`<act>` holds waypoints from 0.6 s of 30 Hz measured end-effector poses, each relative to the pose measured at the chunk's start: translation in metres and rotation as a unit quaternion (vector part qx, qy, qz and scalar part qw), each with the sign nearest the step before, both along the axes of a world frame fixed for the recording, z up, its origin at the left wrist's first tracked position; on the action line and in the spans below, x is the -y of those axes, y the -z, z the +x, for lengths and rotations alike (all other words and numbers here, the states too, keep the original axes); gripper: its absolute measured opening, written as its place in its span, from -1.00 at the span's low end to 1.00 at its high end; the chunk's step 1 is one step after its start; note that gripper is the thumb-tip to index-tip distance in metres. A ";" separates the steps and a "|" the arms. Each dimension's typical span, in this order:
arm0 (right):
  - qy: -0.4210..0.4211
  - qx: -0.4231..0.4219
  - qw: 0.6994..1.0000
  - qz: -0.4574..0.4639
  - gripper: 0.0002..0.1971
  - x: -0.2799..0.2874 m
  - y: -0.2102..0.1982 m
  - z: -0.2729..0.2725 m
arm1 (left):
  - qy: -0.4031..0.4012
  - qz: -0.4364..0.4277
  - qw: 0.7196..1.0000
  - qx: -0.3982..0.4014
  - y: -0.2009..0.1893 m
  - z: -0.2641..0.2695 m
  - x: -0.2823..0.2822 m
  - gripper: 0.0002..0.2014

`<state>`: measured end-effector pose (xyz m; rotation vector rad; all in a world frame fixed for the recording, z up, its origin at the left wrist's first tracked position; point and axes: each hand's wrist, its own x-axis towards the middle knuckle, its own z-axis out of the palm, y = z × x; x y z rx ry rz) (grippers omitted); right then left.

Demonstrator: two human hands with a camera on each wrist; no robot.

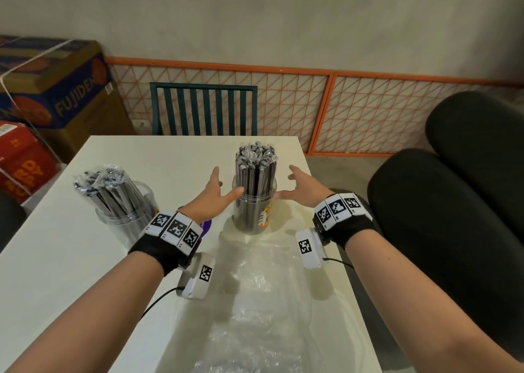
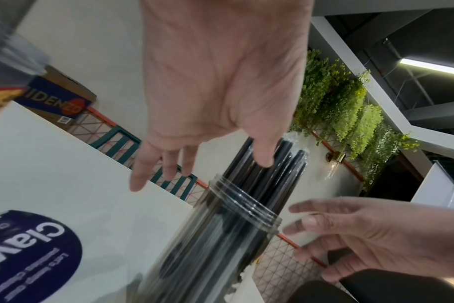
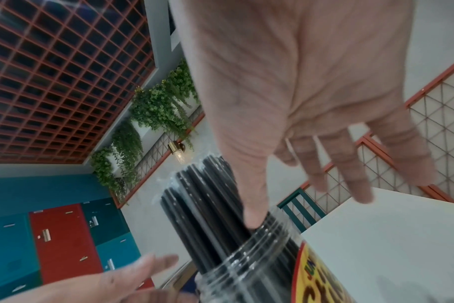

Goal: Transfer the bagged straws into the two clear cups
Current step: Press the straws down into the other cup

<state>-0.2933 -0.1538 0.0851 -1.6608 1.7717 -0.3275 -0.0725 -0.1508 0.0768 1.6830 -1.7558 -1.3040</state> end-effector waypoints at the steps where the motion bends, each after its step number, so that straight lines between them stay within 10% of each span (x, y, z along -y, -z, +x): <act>1: 0.021 -0.019 1.000 -0.006 -0.12 -0.008 0.000 -0.003 | -0.010 0.007 1.000 0.017 0.005 0.005 -0.003 -0.16; 10: 0.040 -0.112 0.976 0.180 -0.28 -0.127 0.079 -0.023 | 0.014 0.149 0.958 0.243 0.094 0.055 -0.072 -0.23; 18: 0.203 0.069 0.956 0.201 0.02 -0.175 0.139 0.002 | -0.141 0.184 0.947 0.222 0.121 0.070 -0.130 -0.32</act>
